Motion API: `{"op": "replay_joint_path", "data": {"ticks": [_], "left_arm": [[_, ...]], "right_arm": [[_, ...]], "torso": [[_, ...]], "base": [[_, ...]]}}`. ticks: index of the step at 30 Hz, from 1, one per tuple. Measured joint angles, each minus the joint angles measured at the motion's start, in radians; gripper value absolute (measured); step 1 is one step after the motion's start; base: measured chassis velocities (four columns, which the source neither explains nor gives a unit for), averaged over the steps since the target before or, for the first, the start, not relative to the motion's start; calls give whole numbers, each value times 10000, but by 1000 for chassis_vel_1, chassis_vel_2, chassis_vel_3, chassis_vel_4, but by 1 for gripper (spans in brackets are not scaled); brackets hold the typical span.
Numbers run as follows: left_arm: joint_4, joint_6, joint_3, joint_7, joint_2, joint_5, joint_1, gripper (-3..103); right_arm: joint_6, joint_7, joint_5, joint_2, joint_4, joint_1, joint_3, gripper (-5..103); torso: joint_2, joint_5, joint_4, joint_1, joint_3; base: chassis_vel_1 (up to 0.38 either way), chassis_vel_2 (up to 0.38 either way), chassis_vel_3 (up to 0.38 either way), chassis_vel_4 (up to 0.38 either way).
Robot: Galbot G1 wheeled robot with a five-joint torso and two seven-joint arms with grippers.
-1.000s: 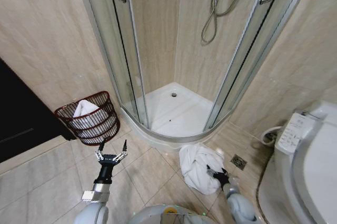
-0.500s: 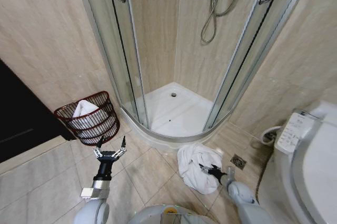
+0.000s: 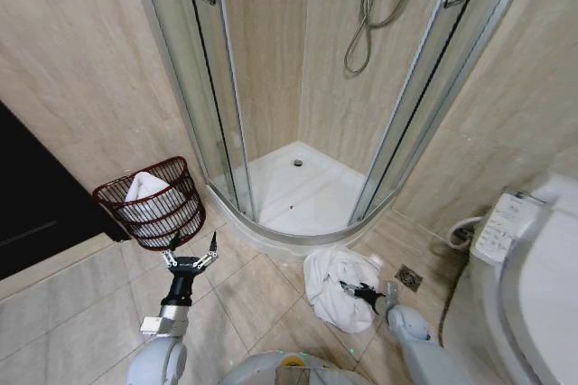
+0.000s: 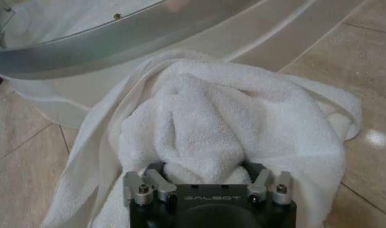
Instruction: Discard the used towel into the hamper.
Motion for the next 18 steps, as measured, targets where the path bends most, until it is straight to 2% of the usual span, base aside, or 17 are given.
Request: {"op": "replay_joint_path", "data": {"ticks": [3,6,8,9,11,12,13,15,18], "left_arm": [[-61,37,13,9,-60,0,0,100],[-74,47,16,14,-74,0,8,100],[-76,67,24,32,-92,7,25,100],[-76,67,24,32,-92,7,25,100],[-76,71,43,42,-109,29,35,100],[-77,72,50,45,-113,36,37,100],[-92,74,58,47,-125,41,41,100],[-100,75,60,47,-134,42,40,100],[-113,76,62,51,-142,40,41,100]], "right_arm": [[67,-64,8,-3,-149,57,27,62],[134,-94,8,12,-199,58,38,57],[327,-113,-30,85,-327,55,46,46],[327,-113,-30,85,-327,55,46,46],[492,-88,-71,175,-464,91,52,35],[526,-70,-74,199,-491,106,55,35],[575,-22,-56,230,-514,125,61,27],[598,-13,-23,233,-509,123,67,27],[631,50,90,237,-424,65,90,18]], "torso": [[1,0,0,0,0],[1,0,-1,0,0],[2,-1,0,0,0],[2,-1,0,0,0],[2,-1,-1,0,0],[2,-1,-1,0,0],[1,-1,0,0,1],[1,0,0,0,1],[1,1,0,0,2]], "base": [[0,0,0,0],[0,0,0,0],[0,0,0,0],[0,0,0,0],[0,0,0,0],[0,0,0,0],[0,0,0,0],[0,0,0,0],[0,0,0,0]]}}
